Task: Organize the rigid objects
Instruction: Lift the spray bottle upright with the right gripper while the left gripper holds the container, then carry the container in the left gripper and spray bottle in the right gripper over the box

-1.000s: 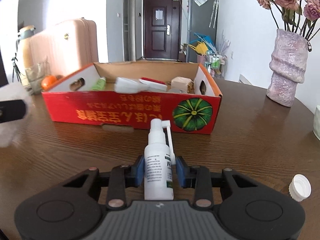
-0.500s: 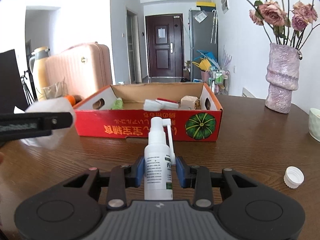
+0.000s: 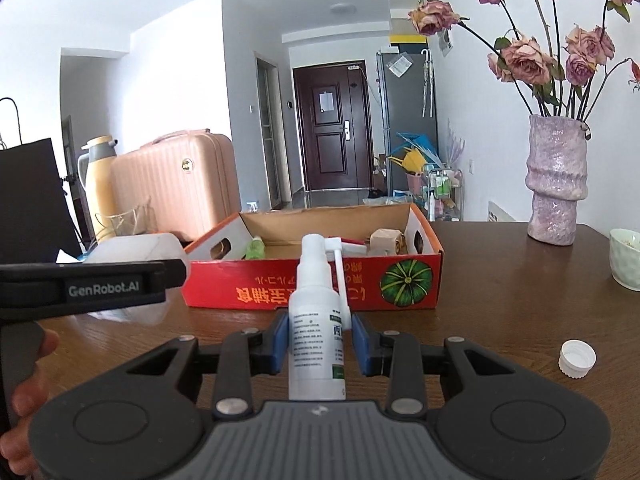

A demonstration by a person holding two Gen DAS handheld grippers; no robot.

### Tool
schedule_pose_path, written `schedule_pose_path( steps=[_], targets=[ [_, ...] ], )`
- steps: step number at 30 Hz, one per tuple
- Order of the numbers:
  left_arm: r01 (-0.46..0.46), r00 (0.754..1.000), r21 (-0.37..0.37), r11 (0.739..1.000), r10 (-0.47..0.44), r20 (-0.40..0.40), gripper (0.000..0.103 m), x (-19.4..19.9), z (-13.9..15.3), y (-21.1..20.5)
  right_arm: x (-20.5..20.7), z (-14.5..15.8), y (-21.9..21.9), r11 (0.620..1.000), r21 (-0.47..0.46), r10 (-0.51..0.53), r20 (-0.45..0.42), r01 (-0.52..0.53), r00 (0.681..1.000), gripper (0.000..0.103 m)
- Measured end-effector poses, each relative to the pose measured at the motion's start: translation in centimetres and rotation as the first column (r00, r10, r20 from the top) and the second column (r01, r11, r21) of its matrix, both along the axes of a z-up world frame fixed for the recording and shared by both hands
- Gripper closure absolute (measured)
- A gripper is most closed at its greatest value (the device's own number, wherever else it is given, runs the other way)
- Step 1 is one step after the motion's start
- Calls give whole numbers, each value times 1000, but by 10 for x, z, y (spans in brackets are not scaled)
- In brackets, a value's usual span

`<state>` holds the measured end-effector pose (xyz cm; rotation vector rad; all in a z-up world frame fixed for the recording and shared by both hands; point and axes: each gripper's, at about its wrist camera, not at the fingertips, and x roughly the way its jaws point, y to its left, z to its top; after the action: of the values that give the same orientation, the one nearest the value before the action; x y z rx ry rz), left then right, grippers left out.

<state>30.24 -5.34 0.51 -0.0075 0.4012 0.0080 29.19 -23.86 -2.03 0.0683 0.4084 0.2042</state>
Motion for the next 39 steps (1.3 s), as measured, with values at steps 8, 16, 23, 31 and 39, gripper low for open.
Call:
schedule_pose_path(
  steps=[8, 16, 23, 31, 39],
  targets=[
    [-9, 1000, -20, 1000, 10, 9, 20, 4, 11, -1, 2, 15, -1, 1000, 16, -3, 41, 3, 999, 70],
    [-13, 999, -31, 999, 14, 33, 20, 11, 22, -3, 12, 29, -2, 1000, 20, -12, 70, 11, 997, 70],
    [-33, 998, -54, 998, 35, 46, 20, 26, 32, -3, 29, 39, -1, 1000, 26, -19, 96, 16, 995, 70],
    [-70, 996, -71, 995, 74, 50, 20, 50, 36, -3, 56, 42, -5, 998, 63, -35, 99, 29, 994, 70],
    [-97, 995, -80, 992, 99, 13, 20, 74, 31, 1, 81, 41, -4, 997, 65, -40, 96, 34, 995, 70]
  ],
)
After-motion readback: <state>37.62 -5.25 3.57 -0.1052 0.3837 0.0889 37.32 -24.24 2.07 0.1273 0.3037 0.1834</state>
